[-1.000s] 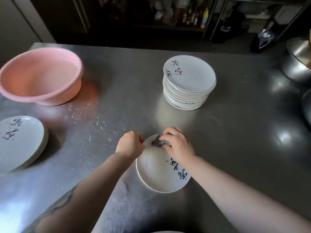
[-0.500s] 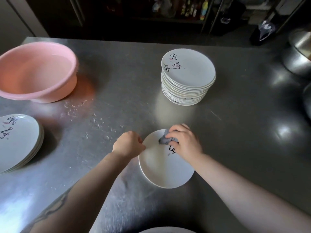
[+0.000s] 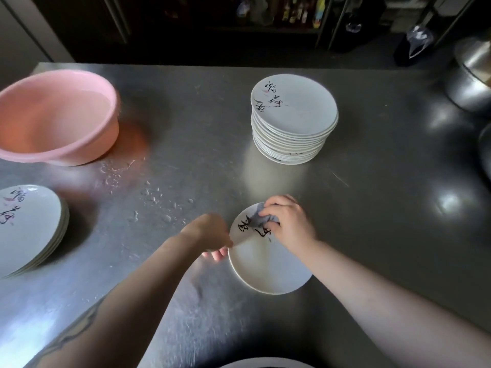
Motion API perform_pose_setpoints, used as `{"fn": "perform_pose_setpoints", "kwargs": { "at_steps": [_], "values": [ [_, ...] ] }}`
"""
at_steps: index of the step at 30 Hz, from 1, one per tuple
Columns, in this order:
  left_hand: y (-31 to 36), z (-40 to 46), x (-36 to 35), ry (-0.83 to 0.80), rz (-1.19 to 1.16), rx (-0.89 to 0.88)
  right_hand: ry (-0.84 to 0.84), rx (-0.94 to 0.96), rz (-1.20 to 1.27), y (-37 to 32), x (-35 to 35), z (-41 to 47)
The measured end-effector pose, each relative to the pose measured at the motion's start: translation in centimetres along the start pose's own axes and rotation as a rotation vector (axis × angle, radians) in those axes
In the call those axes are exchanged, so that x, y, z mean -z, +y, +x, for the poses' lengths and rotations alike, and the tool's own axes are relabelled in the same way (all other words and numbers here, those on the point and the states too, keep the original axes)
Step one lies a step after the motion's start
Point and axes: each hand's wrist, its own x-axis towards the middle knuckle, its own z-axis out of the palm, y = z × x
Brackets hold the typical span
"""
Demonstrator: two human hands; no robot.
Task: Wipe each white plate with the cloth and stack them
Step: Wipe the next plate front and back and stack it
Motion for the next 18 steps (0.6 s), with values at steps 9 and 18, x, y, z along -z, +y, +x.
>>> {"fn": "perform_pose_setpoints", "kwargs": {
  "at_steps": [9, 18],
  "values": [
    [0.6, 1.1, 0.2, 0.206, -0.044, -0.044, -0.029, -0.001, 0.006, 0.1, 0.2, 1.0],
    [2.0, 1.7, -0.4, 0.493, -0.087, -0.099, -0.049, 0.049, 0.007, -0.9, -0.4, 1.1]
  ]
}}
